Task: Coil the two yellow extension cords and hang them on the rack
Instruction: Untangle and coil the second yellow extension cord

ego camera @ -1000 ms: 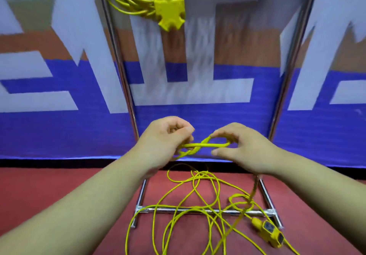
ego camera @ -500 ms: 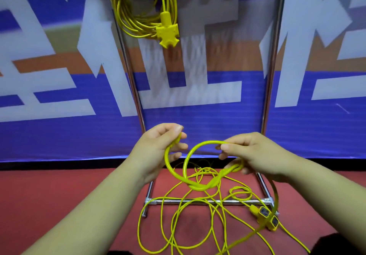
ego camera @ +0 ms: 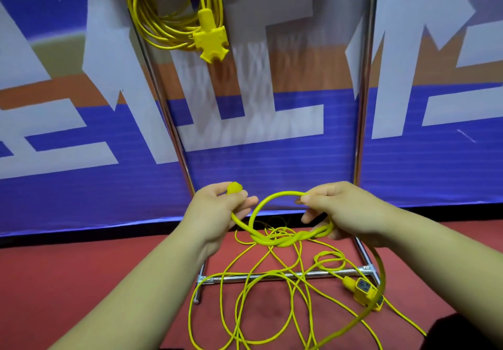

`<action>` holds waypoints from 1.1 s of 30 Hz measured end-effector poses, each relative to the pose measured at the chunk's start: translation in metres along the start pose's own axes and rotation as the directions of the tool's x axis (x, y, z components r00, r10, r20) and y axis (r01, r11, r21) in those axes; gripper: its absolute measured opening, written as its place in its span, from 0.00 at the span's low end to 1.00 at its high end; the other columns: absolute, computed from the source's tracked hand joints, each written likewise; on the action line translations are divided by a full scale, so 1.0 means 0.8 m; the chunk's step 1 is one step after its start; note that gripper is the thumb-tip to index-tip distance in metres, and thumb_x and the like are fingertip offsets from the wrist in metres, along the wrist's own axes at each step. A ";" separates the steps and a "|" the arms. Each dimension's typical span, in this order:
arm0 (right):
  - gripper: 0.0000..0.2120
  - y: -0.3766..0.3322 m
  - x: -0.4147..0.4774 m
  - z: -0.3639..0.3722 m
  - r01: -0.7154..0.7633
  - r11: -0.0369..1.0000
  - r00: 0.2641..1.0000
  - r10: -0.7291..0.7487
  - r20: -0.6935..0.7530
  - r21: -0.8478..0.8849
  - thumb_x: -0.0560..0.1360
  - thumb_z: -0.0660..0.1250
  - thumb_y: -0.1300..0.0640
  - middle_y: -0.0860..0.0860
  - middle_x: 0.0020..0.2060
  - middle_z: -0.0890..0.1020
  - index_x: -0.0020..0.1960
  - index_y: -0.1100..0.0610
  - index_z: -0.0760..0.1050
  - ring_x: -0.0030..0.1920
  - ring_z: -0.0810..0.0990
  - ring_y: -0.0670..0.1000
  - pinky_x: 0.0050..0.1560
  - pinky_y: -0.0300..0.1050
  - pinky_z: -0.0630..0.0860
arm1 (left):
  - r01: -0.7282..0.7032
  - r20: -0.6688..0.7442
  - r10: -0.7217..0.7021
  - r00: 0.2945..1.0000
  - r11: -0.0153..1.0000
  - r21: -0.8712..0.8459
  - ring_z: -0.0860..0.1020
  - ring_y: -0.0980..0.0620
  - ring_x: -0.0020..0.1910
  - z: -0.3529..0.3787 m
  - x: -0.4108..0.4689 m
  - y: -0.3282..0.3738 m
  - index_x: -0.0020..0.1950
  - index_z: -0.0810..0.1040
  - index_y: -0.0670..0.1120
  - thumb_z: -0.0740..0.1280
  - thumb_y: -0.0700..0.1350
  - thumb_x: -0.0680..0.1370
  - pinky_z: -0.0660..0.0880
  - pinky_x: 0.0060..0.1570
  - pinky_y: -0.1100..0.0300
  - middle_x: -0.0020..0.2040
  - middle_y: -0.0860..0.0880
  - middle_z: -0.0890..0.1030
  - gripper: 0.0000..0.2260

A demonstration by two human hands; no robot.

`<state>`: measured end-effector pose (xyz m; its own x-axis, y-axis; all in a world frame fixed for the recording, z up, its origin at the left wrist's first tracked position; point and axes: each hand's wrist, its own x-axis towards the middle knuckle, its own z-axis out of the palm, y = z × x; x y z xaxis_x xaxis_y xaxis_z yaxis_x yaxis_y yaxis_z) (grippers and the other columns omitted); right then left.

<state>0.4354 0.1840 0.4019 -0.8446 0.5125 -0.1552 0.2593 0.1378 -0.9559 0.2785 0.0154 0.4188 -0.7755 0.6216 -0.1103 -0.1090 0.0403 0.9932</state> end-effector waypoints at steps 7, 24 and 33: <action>0.11 0.010 0.026 0.001 -0.134 0.991 0.988 0.134 0.080 -0.012 0.80 0.63 0.53 0.55 0.46 0.86 0.52 0.53 0.83 0.34 0.77 0.52 0.32 0.43 0.76 | -0.285 0.116 0.261 0.958 0.898 0.334 0.82 0.50 0.55 0.007 0.019 -0.005 0.65 0.79 0.60 0.70 0.50 0.78 0.79 0.60 0.52 0.59 0.55 0.83 0.15; 0.10 0.014 0.053 0.002 -0.019 0.994 1.000 0.020 -0.008 0.110 0.81 0.64 0.49 0.51 0.49 0.86 0.55 0.51 0.81 0.42 0.86 0.56 0.33 0.44 0.78 | -0.290 0.404 0.122 0.907 0.876 0.386 0.74 0.66 0.66 0.015 0.049 -0.025 0.55 0.84 0.58 0.65 0.41 0.82 0.74 0.65 0.61 0.57 0.60 0.82 0.13; 0.10 0.010 0.046 0.004 0.039 0.997 0.999 -0.041 0.019 0.070 0.81 0.65 0.50 0.50 0.51 0.86 0.57 0.50 0.82 0.43 0.87 0.53 0.34 0.43 0.78 | -0.097 0.187 0.050 0.981 0.963 0.253 0.80 0.54 0.35 0.013 0.053 -0.023 0.53 0.80 0.46 0.73 0.39 0.76 0.77 0.33 0.59 0.39 0.49 0.84 0.08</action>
<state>0.4051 0.2015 0.3878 -0.8633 0.4900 -0.1208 0.1925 0.0985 -0.9763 0.2539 0.0496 0.3964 -0.6499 0.7583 -0.0520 0.1277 0.1764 0.9760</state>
